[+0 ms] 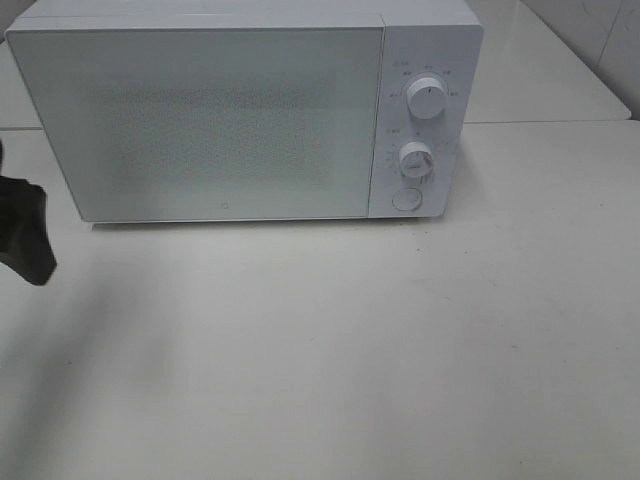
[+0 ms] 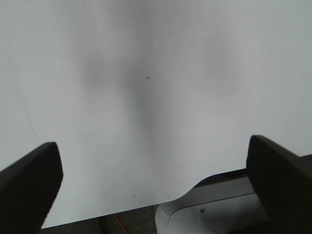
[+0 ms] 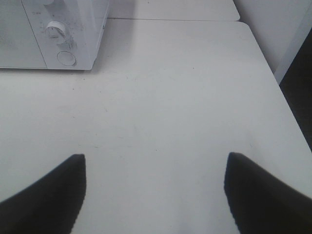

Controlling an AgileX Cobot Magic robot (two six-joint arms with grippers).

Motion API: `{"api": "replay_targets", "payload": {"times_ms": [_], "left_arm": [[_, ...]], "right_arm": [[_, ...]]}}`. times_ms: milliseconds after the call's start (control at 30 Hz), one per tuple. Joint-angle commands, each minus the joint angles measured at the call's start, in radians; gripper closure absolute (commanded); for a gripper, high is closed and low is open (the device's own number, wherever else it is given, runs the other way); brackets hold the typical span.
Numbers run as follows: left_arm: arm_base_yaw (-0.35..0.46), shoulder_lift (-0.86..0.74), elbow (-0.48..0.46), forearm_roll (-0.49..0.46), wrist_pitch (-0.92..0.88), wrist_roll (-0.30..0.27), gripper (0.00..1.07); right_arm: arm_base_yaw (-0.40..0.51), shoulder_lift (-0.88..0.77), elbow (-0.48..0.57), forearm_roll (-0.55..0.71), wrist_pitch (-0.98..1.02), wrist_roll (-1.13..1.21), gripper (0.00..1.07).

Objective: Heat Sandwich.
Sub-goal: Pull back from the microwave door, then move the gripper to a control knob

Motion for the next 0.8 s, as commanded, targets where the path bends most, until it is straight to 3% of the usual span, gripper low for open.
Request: {"api": "replay_targets", "payload": {"times_ms": [33,233,800], "left_arm": [[0.074,-0.057,0.004,-0.005,0.011,0.009,0.09],[0.146,-0.238,0.094,0.029,-0.02,0.003,0.09],[0.146,-0.637,0.397,0.049,-0.081,0.003,0.09]], "right_arm": [[-0.005,-0.029,0.0,0.002,-0.006,-0.005,0.32],[-0.005,-0.029,0.0,0.002,-0.006,-0.005,0.32],[-0.005,-0.029,0.0,0.002,-0.006,-0.005,0.32]]}}
